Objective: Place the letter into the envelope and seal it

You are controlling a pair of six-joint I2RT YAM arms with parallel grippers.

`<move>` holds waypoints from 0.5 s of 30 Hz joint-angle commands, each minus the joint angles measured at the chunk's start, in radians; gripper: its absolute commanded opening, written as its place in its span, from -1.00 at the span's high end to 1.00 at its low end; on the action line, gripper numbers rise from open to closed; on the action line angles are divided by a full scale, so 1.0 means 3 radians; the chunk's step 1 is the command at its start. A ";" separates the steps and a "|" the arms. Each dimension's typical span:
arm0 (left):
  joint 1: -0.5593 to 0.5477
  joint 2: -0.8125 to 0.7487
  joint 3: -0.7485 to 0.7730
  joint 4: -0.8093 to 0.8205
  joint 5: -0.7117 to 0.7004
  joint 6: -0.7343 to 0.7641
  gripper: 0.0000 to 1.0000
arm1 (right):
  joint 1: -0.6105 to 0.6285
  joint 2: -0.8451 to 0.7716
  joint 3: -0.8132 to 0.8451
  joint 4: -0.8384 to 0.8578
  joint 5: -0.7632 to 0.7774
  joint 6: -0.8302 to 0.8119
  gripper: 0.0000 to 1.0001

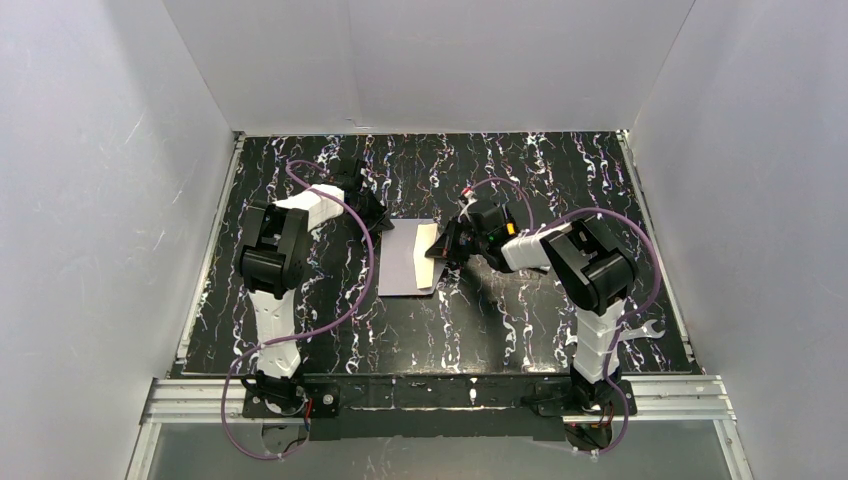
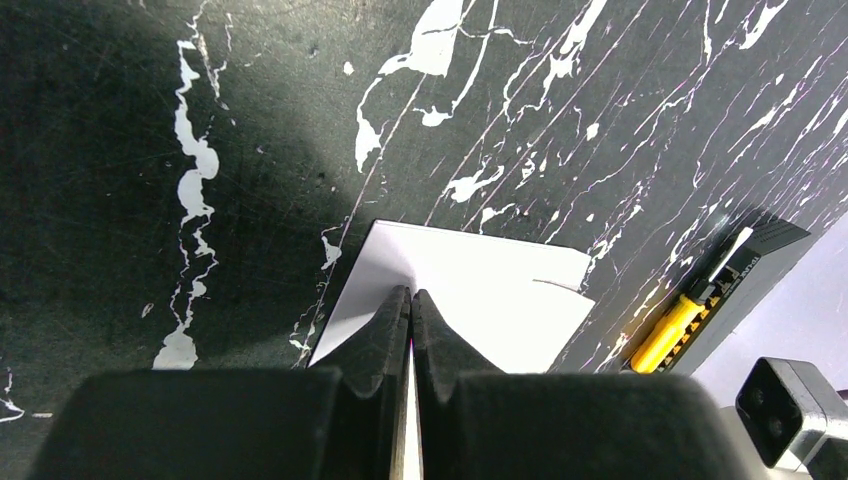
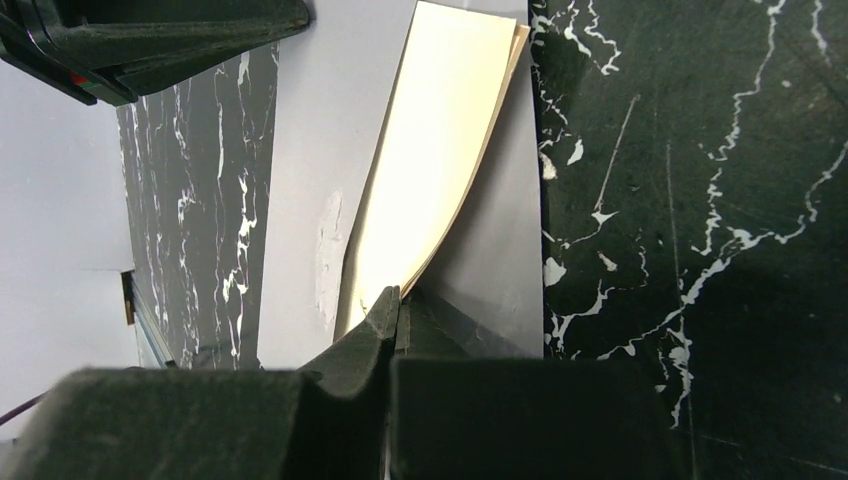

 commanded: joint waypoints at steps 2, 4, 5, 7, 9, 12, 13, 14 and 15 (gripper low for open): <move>-0.0018 0.0024 -0.0097 -0.0122 -0.0164 0.0097 1.00 | 0.0048 0.0016 -0.0013 -0.0453 0.0082 -0.0015 0.97; -0.0015 0.0032 -0.0098 -0.0088 -0.0111 0.0109 1.00 | 0.0053 0.0095 0.0051 -0.0399 -0.0080 -0.0077 0.97; -0.0017 0.0032 -0.0098 -0.0075 -0.0089 0.0116 0.99 | 0.0051 0.0160 0.0094 -0.0344 -0.0189 -0.0125 0.97; -0.0017 0.0018 -0.0093 -0.0061 -0.0056 0.0144 0.96 | 0.0052 0.0265 0.0184 -0.0299 -0.0304 -0.0227 0.97; -0.0018 -0.0009 -0.0088 -0.0050 0.0008 0.0182 0.91 | 0.0052 0.0347 0.0277 -0.0332 -0.0337 -0.0315 0.97; -0.0013 -0.0083 -0.0060 -0.0087 0.0095 0.0250 0.82 | 0.0048 0.0403 0.0381 -0.0434 -0.0282 -0.0395 0.97; -0.0014 -0.0118 -0.0054 -0.0116 0.0119 0.0280 0.78 | 0.0048 0.0409 0.0405 -0.0473 -0.0254 -0.0395 0.97; -0.0016 -0.0168 -0.0046 -0.0155 0.0148 0.0297 0.72 | 0.0048 0.0410 0.0428 -0.0515 -0.0219 -0.0398 0.97; -0.0015 -0.0219 -0.0040 -0.0191 0.0172 0.0318 0.63 | 0.0048 0.0417 0.0449 -0.0554 -0.0199 -0.0398 0.97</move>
